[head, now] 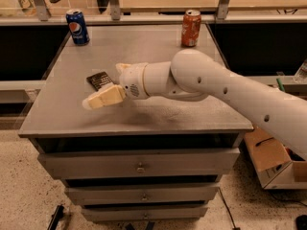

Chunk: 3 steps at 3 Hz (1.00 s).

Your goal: Move rxbar chocolate near pepsi can

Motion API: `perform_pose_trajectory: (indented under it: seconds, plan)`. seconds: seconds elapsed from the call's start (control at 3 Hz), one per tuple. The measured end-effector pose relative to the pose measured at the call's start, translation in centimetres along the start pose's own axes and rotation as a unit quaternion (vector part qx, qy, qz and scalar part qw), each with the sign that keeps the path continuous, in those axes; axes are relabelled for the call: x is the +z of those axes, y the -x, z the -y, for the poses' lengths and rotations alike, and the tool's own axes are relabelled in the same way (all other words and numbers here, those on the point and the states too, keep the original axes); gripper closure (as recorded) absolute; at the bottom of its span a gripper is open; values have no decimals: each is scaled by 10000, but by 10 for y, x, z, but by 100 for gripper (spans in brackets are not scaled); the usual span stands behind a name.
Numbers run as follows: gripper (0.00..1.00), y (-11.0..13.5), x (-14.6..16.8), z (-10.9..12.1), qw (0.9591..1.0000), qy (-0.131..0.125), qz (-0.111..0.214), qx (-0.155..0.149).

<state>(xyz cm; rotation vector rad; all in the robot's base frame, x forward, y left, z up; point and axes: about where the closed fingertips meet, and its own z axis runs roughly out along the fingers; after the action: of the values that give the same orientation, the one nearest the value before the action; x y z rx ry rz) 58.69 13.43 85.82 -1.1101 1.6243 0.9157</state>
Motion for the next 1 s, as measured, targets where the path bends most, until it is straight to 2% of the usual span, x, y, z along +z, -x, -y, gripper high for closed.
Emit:
perform_pose_trajectory:
  seconds: [1.0]
  plan:
    - [0,-2,19,13,9984,-523,196,85]
